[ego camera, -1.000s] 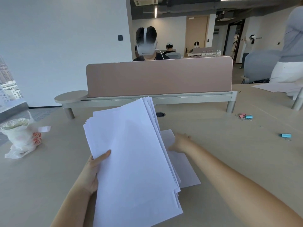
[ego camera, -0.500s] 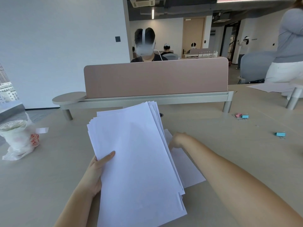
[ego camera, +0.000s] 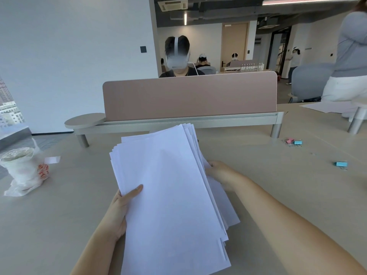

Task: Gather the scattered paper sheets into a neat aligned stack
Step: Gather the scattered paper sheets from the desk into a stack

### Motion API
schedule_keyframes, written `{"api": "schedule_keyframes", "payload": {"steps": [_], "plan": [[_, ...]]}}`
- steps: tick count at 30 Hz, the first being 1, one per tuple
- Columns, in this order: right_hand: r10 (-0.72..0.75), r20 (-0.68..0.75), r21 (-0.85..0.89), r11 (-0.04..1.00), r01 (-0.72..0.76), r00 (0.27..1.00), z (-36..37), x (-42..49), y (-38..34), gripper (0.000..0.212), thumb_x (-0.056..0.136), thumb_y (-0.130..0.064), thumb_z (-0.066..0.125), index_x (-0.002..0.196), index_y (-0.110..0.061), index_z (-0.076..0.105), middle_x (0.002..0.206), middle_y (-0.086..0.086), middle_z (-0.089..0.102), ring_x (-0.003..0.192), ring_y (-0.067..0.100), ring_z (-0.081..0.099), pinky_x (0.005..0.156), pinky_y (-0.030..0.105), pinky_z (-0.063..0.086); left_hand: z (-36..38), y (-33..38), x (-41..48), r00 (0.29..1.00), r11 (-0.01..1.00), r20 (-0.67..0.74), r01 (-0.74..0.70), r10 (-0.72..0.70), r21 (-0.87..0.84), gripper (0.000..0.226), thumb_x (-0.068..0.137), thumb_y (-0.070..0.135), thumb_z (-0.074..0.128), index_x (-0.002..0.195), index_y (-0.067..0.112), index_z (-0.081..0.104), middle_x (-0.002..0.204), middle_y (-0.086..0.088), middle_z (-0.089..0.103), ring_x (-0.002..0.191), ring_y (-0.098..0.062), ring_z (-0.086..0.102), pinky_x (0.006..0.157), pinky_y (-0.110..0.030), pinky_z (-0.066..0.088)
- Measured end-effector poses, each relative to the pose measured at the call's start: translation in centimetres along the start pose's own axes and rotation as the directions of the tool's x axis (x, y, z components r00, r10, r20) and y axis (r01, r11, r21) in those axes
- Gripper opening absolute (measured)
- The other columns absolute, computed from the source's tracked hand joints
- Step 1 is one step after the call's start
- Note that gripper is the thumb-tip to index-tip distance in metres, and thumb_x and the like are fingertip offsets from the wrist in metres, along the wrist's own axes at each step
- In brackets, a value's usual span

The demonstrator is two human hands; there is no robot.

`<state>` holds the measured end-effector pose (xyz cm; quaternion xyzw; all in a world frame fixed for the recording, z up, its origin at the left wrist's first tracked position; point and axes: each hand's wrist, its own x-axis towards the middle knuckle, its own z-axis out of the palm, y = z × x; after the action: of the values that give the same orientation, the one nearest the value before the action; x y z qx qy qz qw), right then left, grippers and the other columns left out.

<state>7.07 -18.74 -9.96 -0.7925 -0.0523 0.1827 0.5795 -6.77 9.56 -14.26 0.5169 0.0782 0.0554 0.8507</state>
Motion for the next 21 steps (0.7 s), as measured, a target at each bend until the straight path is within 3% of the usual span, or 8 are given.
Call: {"api": "schedule_keyframes", "payload": {"steps": [3, 5, 7, 10, 13, 17, 21], "plan": [[-0.076, 0.082, 0.318, 0.947, 0.046, 0.994, 0.2, -2.2, 0.3, 0.026, 0.098, -0.002, 0.059, 0.12, -0.006, 0.073, 0.098, 0.01, 0.08, 0.075, 0.023, 0.077, 0.07, 0.034, 0.063, 0.6, -0.2, 0.3, 1.0, 1.0, -0.001, -0.021, 0.021, 0.021, 0.061, 0.083, 0.015, 0.081, 0.142, 0.01, 0.066, 0.134, -0.017, 0.077, 0.113, -0.039, 0.079, 0.084, -0.049, 0.068], [-0.11, 0.108, 0.416, 0.908, 0.055, 0.988, 0.3, -3.3, 0.4, 0.027, 0.099, -0.005, 0.058, 0.121, -0.007, 0.073, 0.104, 0.011, 0.079, 0.08, 0.023, 0.076, 0.068, 0.03, 0.062, 1.1, -0.4, 0.5, 0.999, 0.998, 0.002, -0.033, 0.033, 0.054, 0.051, 0.09, 0.012, 0.079, 0.139, 0.007, 0.068, 0.132, -0.017, 0.078, 0.111, -0.038, 0.08, 0.084, -0.047, 0.068], [-0.131, 0.107, 0.474, 0.878, 0.065, 0.986, 0.3, -3.9, 0.5, 0.029, 0.1, -0.011, 0.059, 0.126, -0.009, 0.072, 0.114, 0.012, 0.077, 0.089, 0.026, 0.075, 0.073, 0.03, 0.061, 1.6, -0.5, 0.7, 0.999, 0.995, -0.021, -0.047, 0.049, 0.091, 0.04, 0.096, 0.012, 0.073, 0.135, 0.006, 0.071, 0.13, -0.017, 0.079, 0.111, -0.037, 0.08, 0.086, -0.048, 0.067], [-0.095, 0.121, 0.569, 0.822, 0.009, 0.988, 0.0, -4.1, 0.7, 0.037, 0.103, -0.035, 0.056, 0.131, -0.016, 0.071, 0.127, 0.009, 0.074, 0.113, 0.029, 0.072, 0.093, 0.039, 0.056, 2.2, -0.6, 1.0, 0.996, 0.989, -0.052, -0.069, 0.076, 0.132, 0.037, 0.099, 0.014, 0.073, 0.135, 0.006, 0.071, 0.131, -0.017, 0.079, 0.116, -0.042, 0.077, 0.101, -0.059, 0.06], [-0.07, 0.205, 0.591, 0.804, -0.067, 0.976, -0.2, -3.9, 1.1, 0.051, 0.098, -0.059, 0.051, 0.128, -0.024, 0.073, 0.122, 0.001, 0.076, 0.11, 0.025, 0.072, 0.097, 0.041, 0.053, 2.9, -0.8, 1.5, 0.998, 0.989, -0.047, -0.033, 0.04, 0.142, 0.036, 0.099, 0.013, 0.071, 0.134, 0.006, 0.071, 0.129, -0.018, 0.08, 0.113, -0.041, 0.079, 0.102, -0.059, 0.058], [-0.056, 0.224, 0.485, 0.872, -0.062, 0.973, -0.5, -3.3, 2.0, 0.049, 0.085, -0.043, 0.077, 0.13, -0.024, 0.071, 0.13, 0.001, 0.074, 0.121, 0.022, 0.069, 0.112, 0.046, 0.047, 3.8, -0.8, 1.9, 0.999, 0.992, -0.011, -0.028, 0.03, 0.122, 0.047, 0.093, 0.011, 0.075, 0.139, 0.01, 0.067, 0.13, -0.016, 0.079, 0.113, -0.04, 0.079, 0.094, -0.056, 0.062], [-0.06, 0.195, 0.406, 0.913, -0.025, 0.979, -1.1, -2.8, 3.0, 0.039, 0.094, -0.023, 0.072, 0.132, -0.021, 0.067, 0.127, 0.002, 0.075, 0.119, 0.024, 0.071, 0.104, 0.047, 0.053, 4.6, -1.0, 2.6, 0.999, 0.982, 0.018, -0.042, 0.039, 0.186, 0.046, 0.095, 0.007, 0.074, 0.14, 0.012, 0.065, 0.13, -0.015, 0.08, 0.109, -0.037, 0.08, 0.084, -0.05, 0.067]]}}
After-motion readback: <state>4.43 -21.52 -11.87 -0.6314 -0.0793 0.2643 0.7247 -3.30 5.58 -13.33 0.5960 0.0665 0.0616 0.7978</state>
